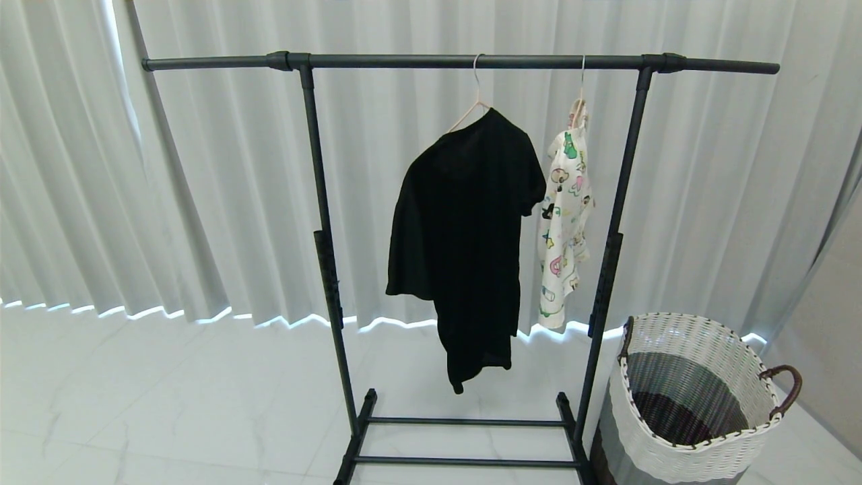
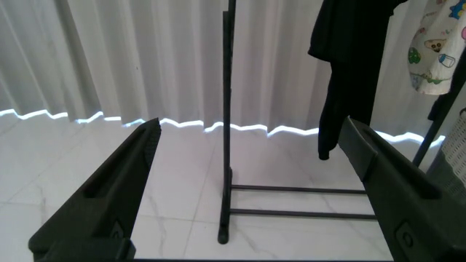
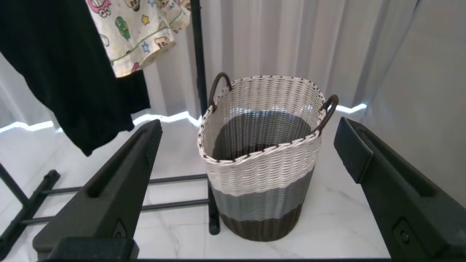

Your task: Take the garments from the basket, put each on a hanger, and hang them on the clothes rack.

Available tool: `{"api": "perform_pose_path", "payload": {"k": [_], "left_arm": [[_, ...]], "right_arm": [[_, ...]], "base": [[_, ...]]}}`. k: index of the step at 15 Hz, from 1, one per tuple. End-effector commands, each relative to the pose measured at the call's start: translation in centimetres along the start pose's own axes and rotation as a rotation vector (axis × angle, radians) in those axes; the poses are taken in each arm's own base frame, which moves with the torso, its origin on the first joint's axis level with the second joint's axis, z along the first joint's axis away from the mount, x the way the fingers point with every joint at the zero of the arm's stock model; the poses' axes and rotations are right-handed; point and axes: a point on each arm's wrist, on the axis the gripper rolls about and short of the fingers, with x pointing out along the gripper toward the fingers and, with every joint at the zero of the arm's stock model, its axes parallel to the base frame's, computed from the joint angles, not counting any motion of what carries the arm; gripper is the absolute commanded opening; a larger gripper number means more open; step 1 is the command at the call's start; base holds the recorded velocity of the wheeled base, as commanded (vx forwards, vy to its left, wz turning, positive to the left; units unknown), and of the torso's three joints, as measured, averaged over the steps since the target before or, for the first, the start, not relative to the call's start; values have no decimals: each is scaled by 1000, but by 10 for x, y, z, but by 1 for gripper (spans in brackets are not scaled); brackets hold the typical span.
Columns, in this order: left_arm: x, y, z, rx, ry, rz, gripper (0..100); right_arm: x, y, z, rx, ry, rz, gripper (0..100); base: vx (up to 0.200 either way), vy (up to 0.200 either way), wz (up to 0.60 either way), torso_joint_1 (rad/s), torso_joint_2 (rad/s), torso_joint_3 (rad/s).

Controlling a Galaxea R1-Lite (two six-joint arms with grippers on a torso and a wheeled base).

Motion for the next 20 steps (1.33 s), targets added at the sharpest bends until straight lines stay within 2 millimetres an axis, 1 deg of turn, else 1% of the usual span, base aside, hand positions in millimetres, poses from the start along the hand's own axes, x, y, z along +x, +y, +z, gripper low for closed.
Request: {"api": "perform_pose_path", "payload": {"k": [1,20], "left_arm": [[0,0,0,0,0,0,100],[0,0,0,0,0,0,100]], "right_arm": [[0,0,0,0,-1,1,100],[0,0,0,0,-1,1,100]], "base": [[0,0,0,0,0,0],[0,0,0,0,0,0]]}}
